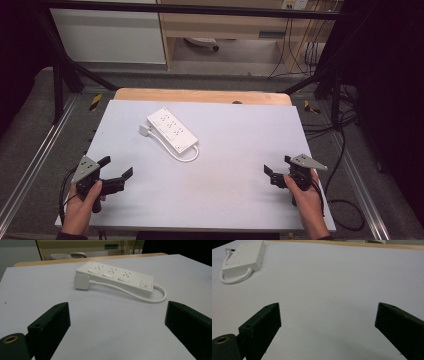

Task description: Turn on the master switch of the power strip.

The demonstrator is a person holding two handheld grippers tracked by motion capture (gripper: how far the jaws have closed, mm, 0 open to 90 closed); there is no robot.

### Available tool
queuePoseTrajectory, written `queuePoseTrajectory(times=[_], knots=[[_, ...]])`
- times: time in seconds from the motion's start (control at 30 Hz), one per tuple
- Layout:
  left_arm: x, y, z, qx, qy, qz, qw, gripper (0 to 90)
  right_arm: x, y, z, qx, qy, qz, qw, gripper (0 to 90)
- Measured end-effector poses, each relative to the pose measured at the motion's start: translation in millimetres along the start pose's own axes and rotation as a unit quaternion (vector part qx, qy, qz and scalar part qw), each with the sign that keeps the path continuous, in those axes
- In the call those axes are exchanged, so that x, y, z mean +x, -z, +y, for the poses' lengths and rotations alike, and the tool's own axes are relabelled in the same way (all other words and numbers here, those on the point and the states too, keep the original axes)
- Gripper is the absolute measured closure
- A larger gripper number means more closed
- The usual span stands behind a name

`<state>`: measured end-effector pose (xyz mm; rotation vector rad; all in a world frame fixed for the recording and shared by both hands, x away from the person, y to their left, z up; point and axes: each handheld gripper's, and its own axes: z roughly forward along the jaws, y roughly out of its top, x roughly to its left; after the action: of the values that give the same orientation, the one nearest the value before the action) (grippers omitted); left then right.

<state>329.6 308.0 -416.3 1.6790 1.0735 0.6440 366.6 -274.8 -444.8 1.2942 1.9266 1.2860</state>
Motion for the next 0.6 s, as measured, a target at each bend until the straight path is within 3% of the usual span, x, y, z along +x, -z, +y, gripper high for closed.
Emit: queuePoseTrajectory(times=[0.27,0.6], knots=[[-1.4,-1.0,0.8,-0.002,0.001,-0.003,1.0000,6.2,5.1,-1.1,0.8,0.003,0.008,0.008,0.9999,6.1],[-0.1,1.2,2.6,-0.010,0.014,-0.003,0.9998,6.4,12.0,1.8,7.3,-0.013,0.008,0.020,0.9997,3.8]])
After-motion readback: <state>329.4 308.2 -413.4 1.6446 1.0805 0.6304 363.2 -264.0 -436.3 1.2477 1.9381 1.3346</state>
